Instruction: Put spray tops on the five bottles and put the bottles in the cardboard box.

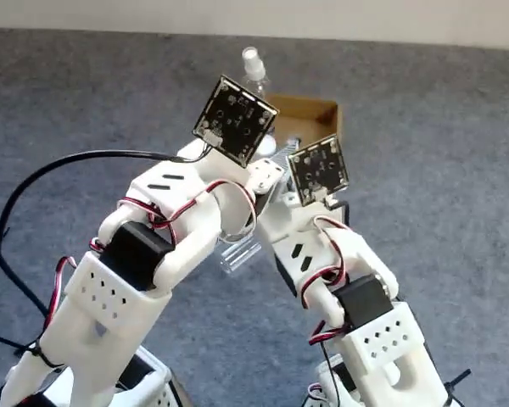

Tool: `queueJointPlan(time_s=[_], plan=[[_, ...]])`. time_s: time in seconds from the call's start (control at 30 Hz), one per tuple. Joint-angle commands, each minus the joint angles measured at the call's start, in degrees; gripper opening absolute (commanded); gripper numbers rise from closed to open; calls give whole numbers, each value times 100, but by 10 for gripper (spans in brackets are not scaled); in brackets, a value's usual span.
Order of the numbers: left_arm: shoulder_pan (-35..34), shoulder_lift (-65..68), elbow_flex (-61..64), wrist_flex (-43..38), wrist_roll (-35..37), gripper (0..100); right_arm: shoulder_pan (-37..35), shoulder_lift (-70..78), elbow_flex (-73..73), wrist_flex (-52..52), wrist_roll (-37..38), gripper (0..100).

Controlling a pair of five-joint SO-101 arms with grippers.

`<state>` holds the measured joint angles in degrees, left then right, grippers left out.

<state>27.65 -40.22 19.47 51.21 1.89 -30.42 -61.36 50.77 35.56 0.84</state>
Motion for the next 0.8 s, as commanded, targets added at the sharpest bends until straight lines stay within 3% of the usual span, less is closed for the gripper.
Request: queueJointPlan(time_s=[0.0,0.1,0.23,0.67,0.77], plan=[[-207,-75,4,70,-62,106,-31,-22,-338,22,88,4],[-198,-110,-145,70,-62,131,-31,-22,-338,22,97,4],[-224,-75,-646,651,-62,186,-31,-22,-338,22,290,4],[-251,-110,-1947,1257,-343,190,-13,-22,-312,22,316,4],[-673,-251,-2062,1257,-343,185,198,13,-312,22,316,4]])
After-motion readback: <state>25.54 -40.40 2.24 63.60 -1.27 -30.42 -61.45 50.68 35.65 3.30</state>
